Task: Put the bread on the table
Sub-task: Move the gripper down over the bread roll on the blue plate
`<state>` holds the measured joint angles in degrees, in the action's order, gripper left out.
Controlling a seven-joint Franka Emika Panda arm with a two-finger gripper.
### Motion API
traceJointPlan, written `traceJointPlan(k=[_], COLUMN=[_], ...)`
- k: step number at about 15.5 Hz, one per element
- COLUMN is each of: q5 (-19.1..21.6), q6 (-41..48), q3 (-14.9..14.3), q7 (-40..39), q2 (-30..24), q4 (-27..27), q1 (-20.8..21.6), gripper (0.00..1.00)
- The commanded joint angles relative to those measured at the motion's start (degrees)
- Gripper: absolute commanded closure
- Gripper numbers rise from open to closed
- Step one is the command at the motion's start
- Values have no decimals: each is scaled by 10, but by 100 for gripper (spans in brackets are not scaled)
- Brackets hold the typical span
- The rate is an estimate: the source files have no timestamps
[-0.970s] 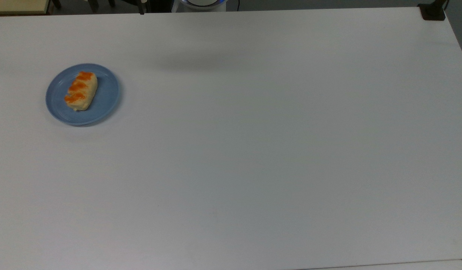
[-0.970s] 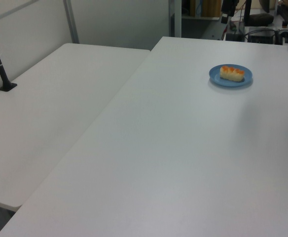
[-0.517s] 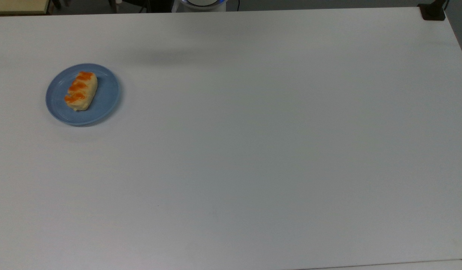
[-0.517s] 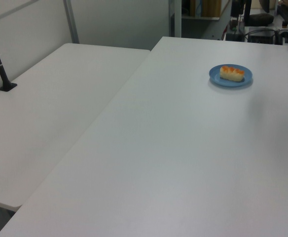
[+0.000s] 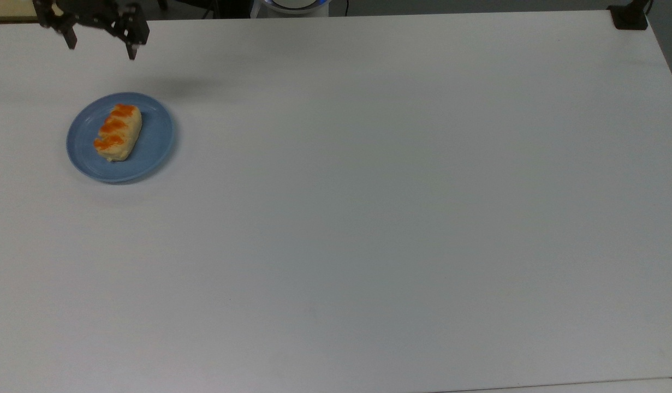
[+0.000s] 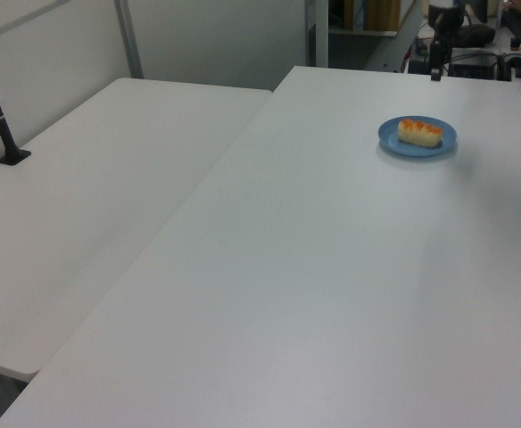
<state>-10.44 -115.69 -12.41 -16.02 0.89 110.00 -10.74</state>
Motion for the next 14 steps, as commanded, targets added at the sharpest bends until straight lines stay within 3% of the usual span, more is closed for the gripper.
traceJointPlan(k=[1,3,10,11,14], q5=[9,42,110,119,122], q6=[-130,-193,-291,-299,-300], q3=[-10,-10,-9,-9,-9], q7=[-3,-3,-2,-2,-2], q2=[12,64,140,143,143], q4=[77,79,80,80,79], q1=[-9,-21,-30,-30,-30], gripper=[0,0,1,6,51])
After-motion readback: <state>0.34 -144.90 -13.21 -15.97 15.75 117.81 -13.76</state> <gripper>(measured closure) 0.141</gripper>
